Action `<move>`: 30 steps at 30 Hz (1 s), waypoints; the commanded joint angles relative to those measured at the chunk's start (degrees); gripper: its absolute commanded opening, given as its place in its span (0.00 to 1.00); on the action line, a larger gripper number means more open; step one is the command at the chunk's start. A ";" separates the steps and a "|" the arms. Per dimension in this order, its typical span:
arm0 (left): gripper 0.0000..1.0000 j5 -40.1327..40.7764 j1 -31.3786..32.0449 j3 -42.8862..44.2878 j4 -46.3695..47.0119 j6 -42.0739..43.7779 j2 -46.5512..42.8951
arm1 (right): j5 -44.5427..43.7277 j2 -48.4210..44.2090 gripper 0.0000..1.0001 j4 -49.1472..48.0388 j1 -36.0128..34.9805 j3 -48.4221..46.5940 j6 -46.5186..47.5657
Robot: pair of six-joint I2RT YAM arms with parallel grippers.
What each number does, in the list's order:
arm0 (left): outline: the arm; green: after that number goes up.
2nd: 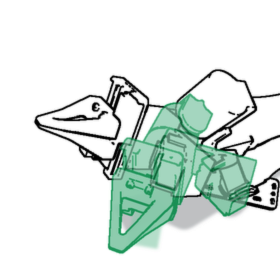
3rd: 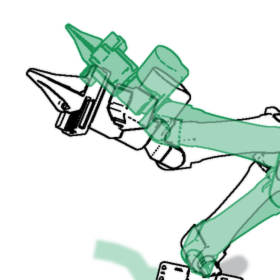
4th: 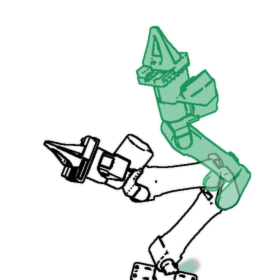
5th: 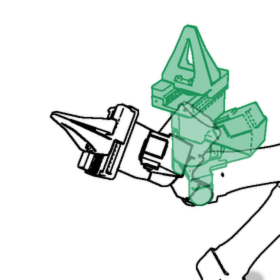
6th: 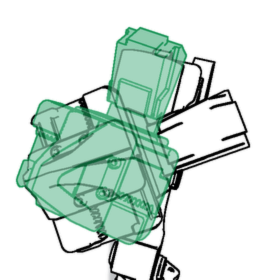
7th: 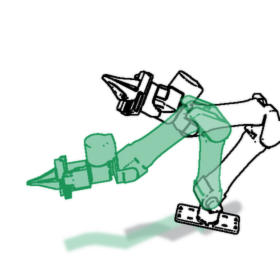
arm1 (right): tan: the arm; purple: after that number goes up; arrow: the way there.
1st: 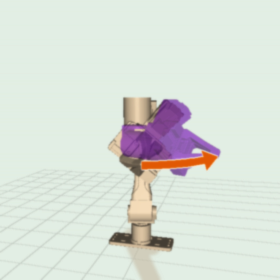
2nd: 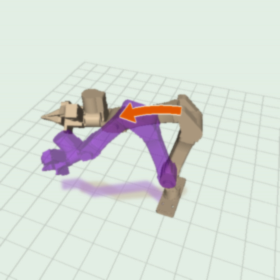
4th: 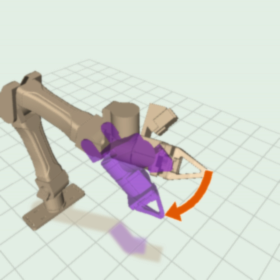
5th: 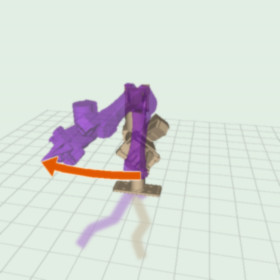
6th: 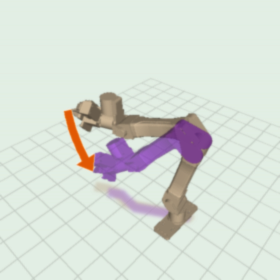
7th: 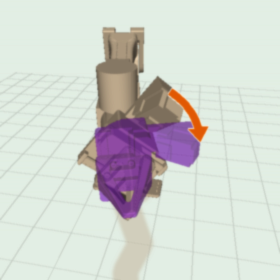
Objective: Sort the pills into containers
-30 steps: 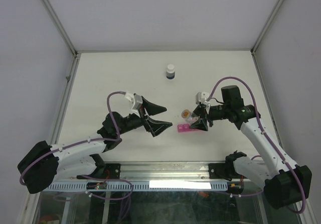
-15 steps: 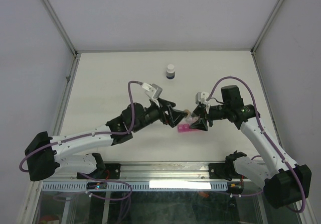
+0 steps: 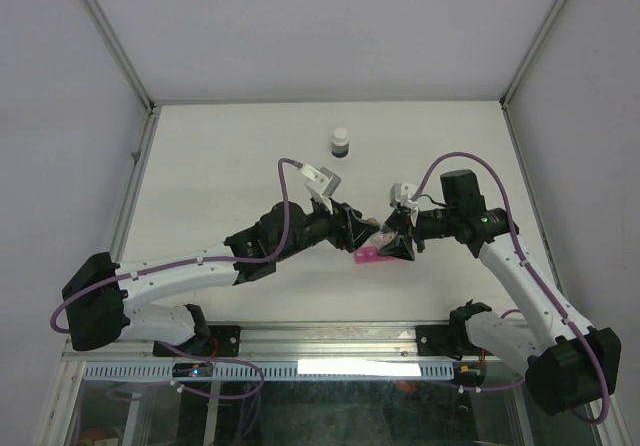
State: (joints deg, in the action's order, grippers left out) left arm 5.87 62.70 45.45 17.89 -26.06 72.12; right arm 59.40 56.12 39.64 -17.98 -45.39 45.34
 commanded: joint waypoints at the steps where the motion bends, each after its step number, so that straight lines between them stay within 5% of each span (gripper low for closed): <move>1: 0.58 -2.12 0.67 2.36 1.31 1.09 0.19 | 1.89 -0.31 0.00 -2.45 -0.04 -2.07 -0.40; 12: 0.57 -4.81 0.68 1.47 2.04 1.04 0.88 | 1.84 -0.39 0.00 -2.38 -0.04 -1.95 -0.39; 17: 0.36 -7.64 0.60 -0.83 6.42 2.68 0.92 | 2.10 -0.46 0.00 -2.42 0.04 -1.99 -0.36; 21: 0.21 -19.84 -0.88 -4.58 13.72 12.11 1.20 | 2.68 -0.65 0.00 -2.23 0.05 -1.85 0.08; 26: 0.19 -47.32 -7.00 -7.88 24.00 23.71 4.36 | 3.93 -1.19 0.00 -1.29 0.05 -1.99 1.17; 30: 0.22 -49.86 -9.18 -7.82 25.18 28.94 6.08 | 4.82 -1.64 0.00 -0.94 0.13 -1.86 1.83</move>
State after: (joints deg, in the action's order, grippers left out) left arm -29.17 54.17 38.79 38.65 -6.13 76.88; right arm 61.04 56.05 42.04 -18.24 -45.39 46.28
